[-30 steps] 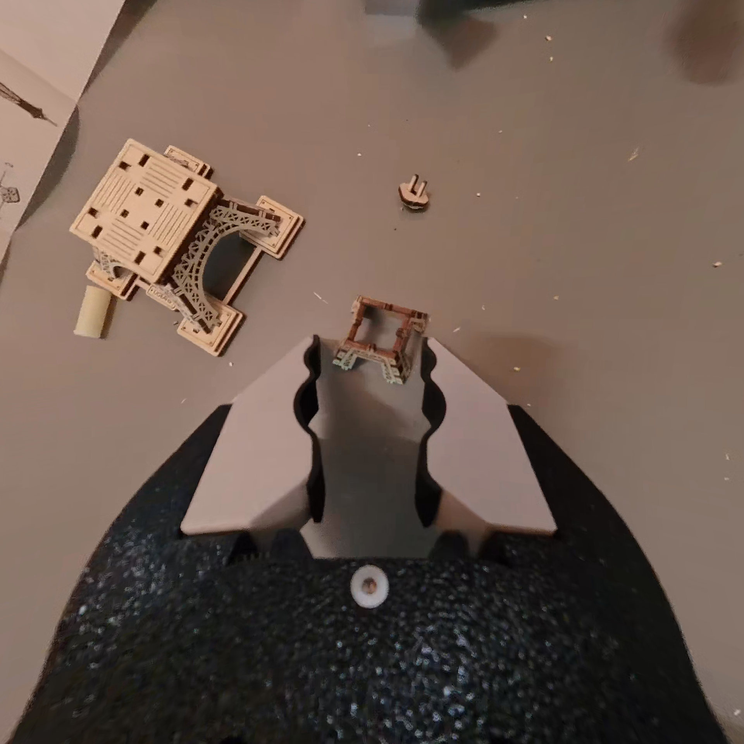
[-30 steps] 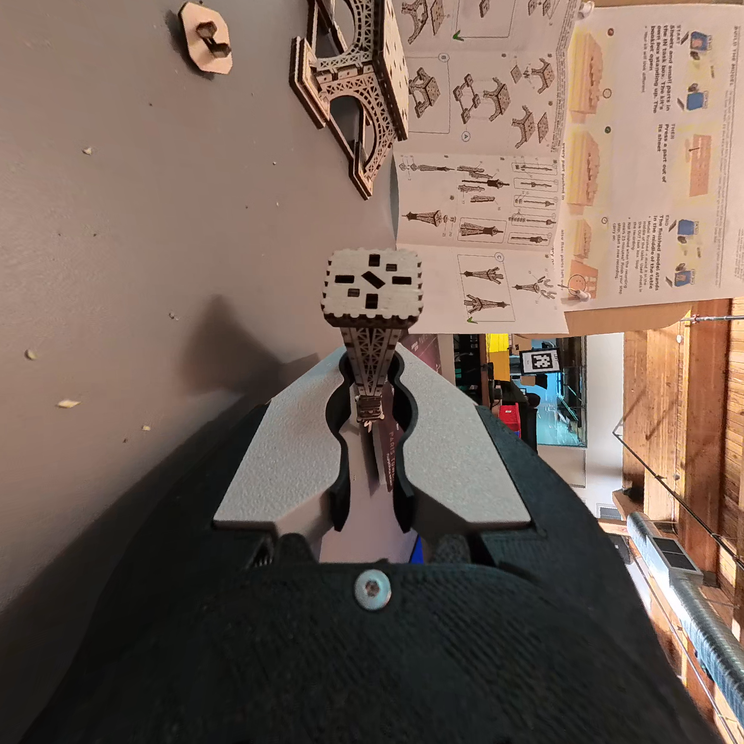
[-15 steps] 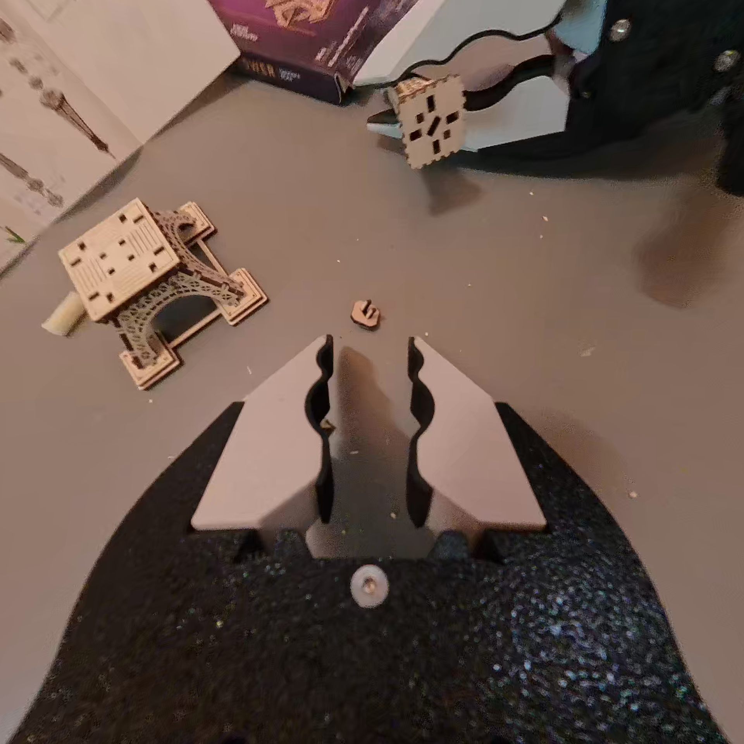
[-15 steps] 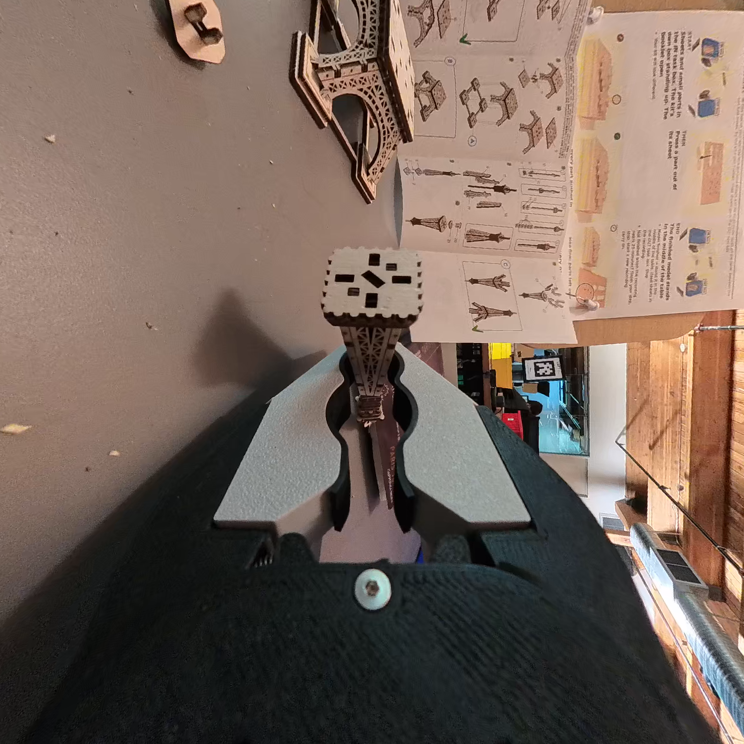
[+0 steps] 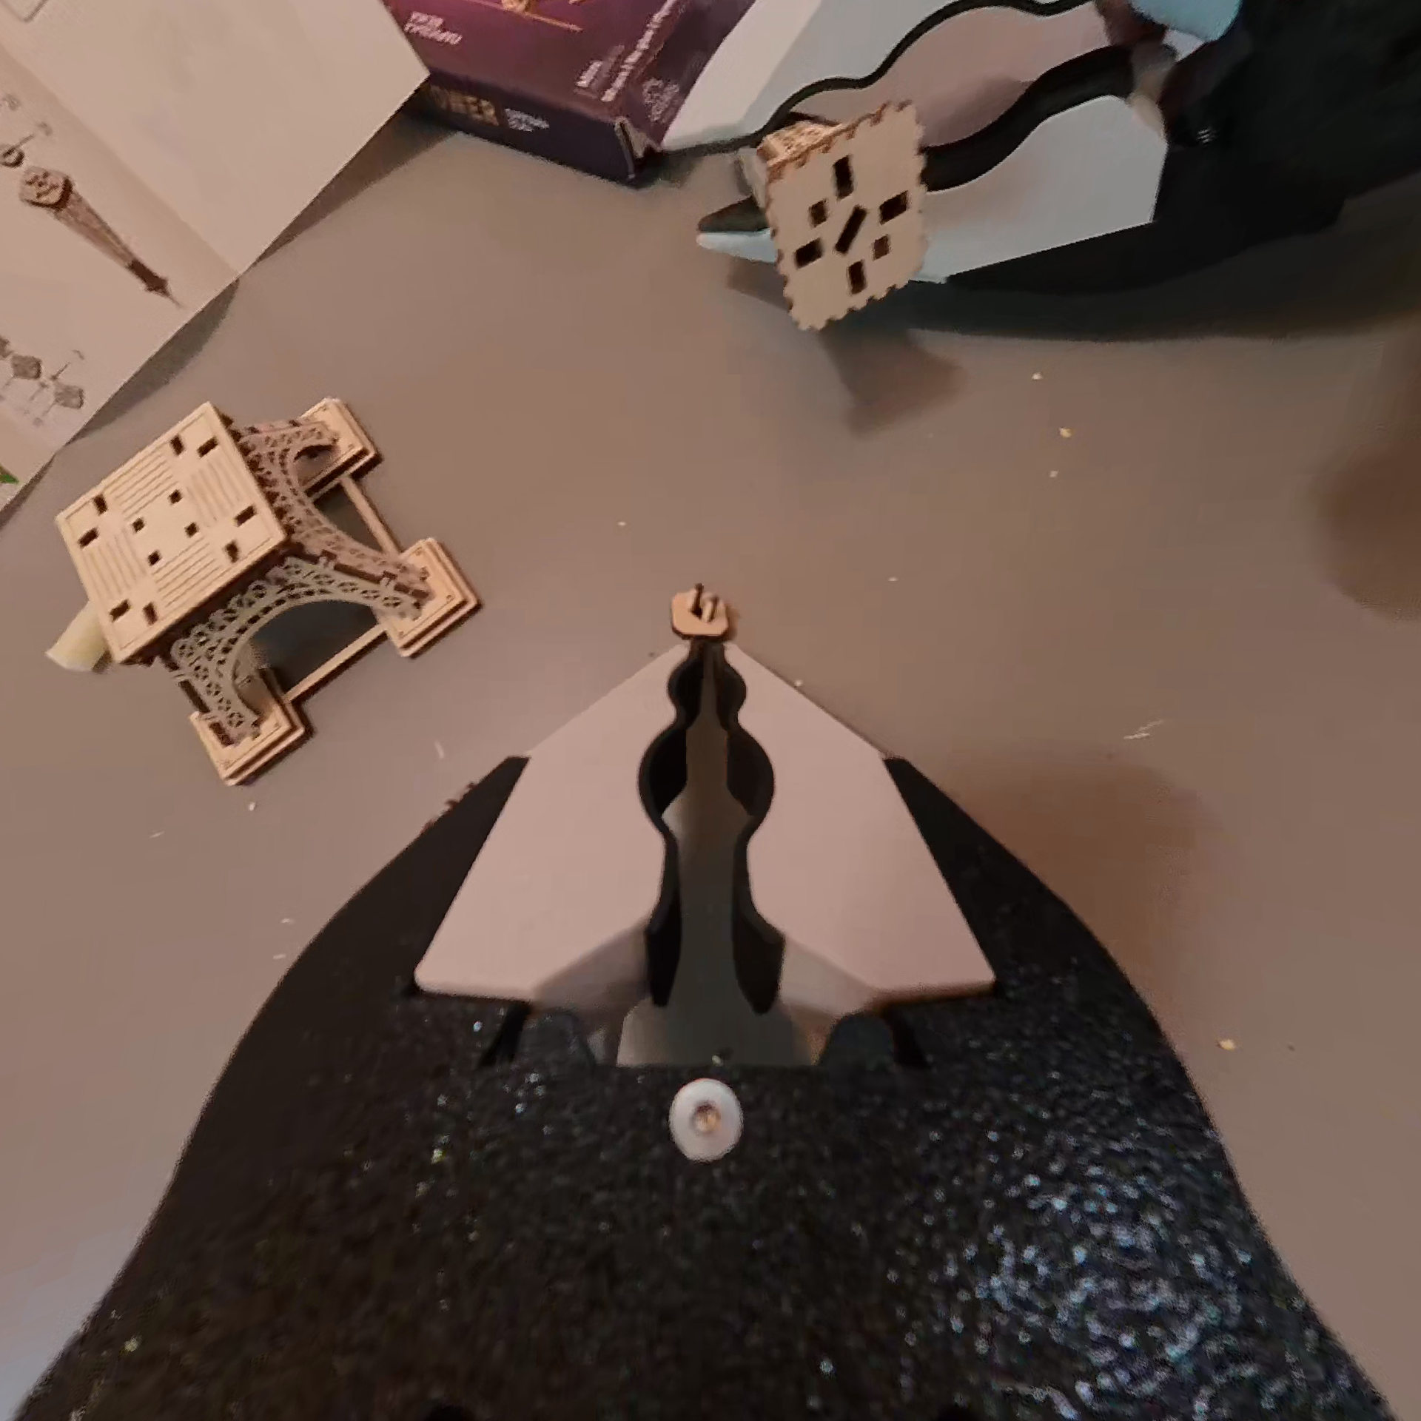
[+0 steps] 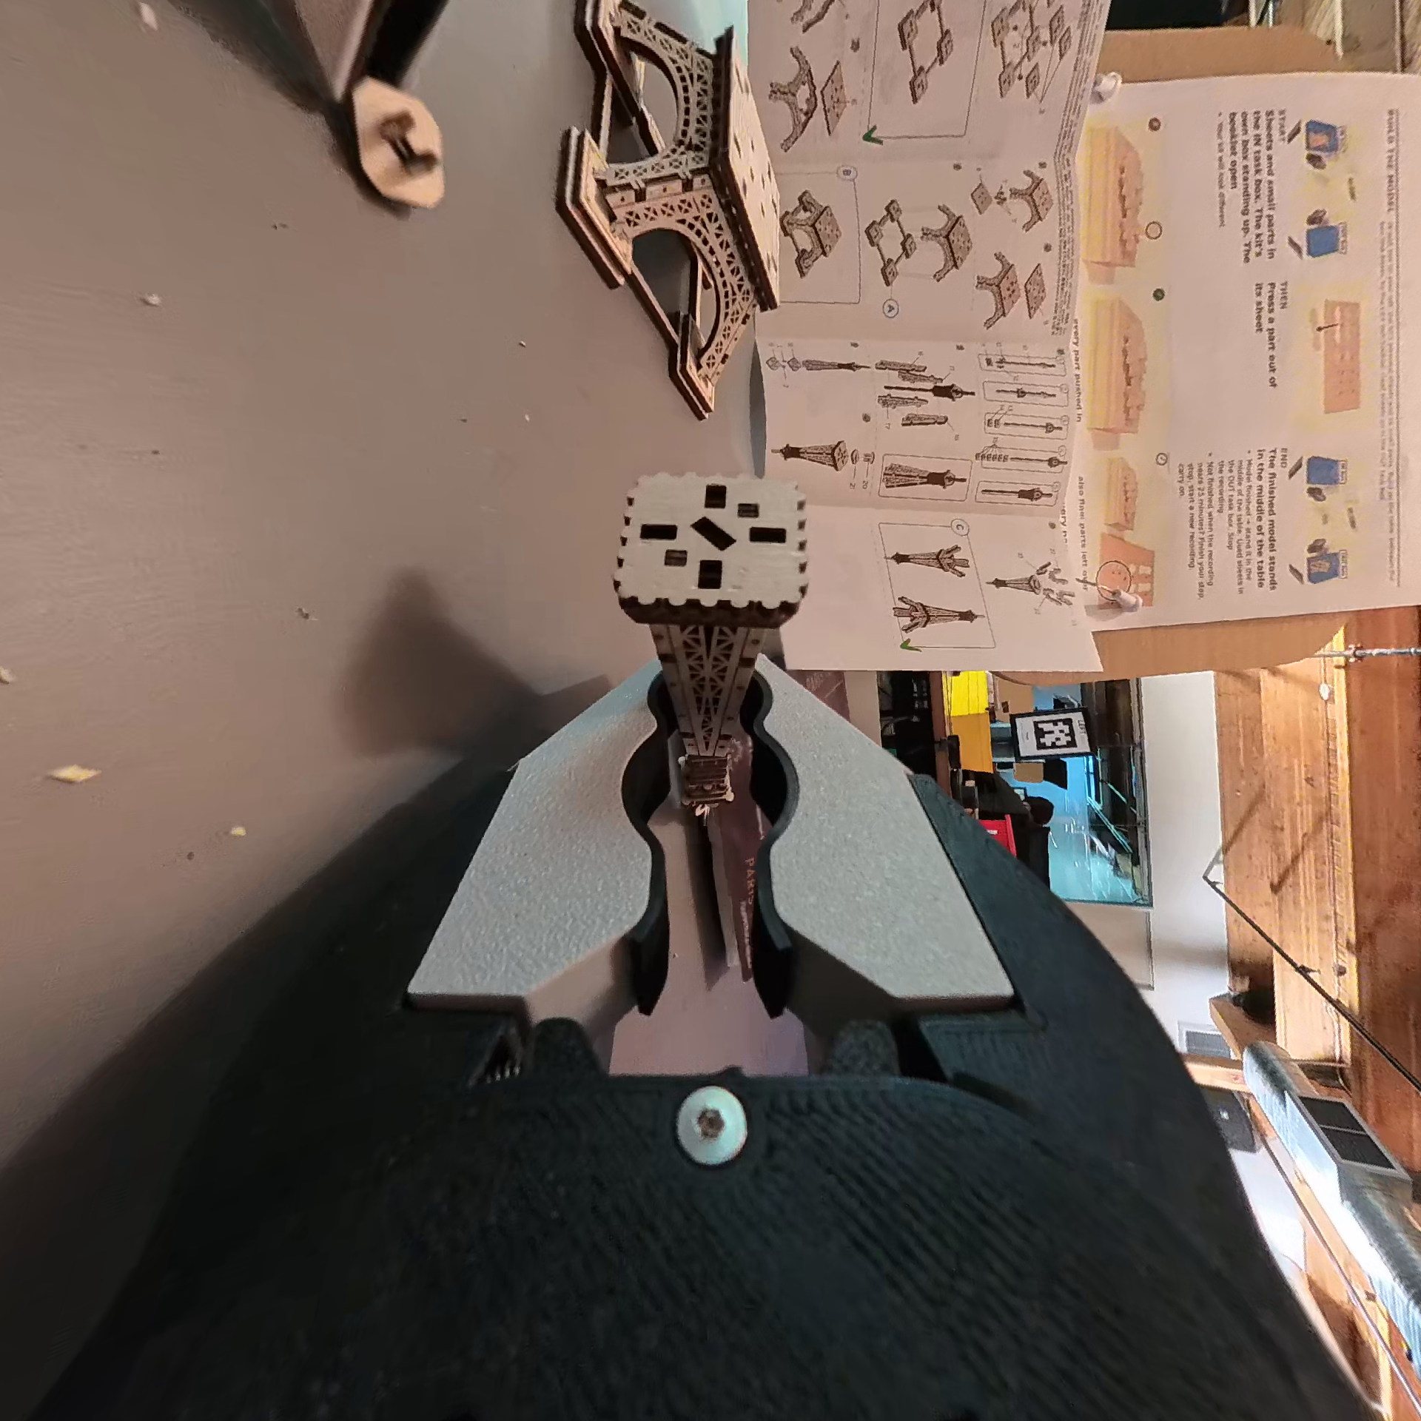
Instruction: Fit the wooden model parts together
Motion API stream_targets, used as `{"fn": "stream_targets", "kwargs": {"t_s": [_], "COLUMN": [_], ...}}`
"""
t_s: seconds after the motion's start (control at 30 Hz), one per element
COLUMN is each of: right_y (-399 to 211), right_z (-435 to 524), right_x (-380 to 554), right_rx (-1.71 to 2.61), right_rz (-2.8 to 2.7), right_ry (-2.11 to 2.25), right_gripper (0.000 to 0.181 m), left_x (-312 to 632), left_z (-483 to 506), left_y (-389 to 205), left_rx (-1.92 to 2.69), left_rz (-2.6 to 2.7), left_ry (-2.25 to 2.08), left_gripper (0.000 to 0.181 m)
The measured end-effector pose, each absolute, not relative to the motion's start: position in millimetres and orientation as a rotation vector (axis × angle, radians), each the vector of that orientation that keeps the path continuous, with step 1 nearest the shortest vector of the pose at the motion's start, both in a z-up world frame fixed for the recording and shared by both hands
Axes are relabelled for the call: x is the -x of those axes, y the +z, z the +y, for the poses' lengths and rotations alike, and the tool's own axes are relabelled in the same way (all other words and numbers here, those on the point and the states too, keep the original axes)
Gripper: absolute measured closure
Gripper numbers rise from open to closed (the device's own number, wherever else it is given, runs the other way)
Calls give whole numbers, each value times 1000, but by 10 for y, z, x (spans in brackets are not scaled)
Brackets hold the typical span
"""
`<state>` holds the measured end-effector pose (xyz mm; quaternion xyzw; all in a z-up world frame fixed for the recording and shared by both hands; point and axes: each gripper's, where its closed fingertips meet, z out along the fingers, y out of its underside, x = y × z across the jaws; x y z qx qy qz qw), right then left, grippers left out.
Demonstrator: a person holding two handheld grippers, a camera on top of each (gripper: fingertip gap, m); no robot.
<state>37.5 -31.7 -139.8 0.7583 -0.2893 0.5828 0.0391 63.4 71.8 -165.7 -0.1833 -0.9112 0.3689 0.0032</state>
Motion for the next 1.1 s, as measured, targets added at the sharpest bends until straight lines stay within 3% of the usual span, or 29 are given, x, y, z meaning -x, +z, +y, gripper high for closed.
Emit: {"fn": "stream_targets", "kwargs": {"t_s": [0.17, 0.4, 0.63, 0.93, 1.1], "right_y": [-1405, -1382, -1404, -1394, -1392], "right_z": [-288, -300, -314, -295, -276], "right_x": [-360, -313, -275, -287, -277], "right_rx": [-2327, -2289, -2296, -2305, -2316], "right_rz": [-840, -863, -906, -833, -776], "right_ry": [1775, 1776, 1775, 1751, 1732], "right_gripper": [168, 168, 168, 168, 168], "left_x": [-494, -609, -530, -321, -10], "left_z": [748, 712, 580, 735, 851], "left_y": [-1590, -1656, -1657, -1636, -1628], "left_rx": [635, 388, 331, 668, 620], "left_rz": [-2836, -2854, -2819, -2875, -2687], "left_ry": [1191, 1105, 1154, 1209, 1112], "left_gripper": [172, 160, 169, 168, 150]}}
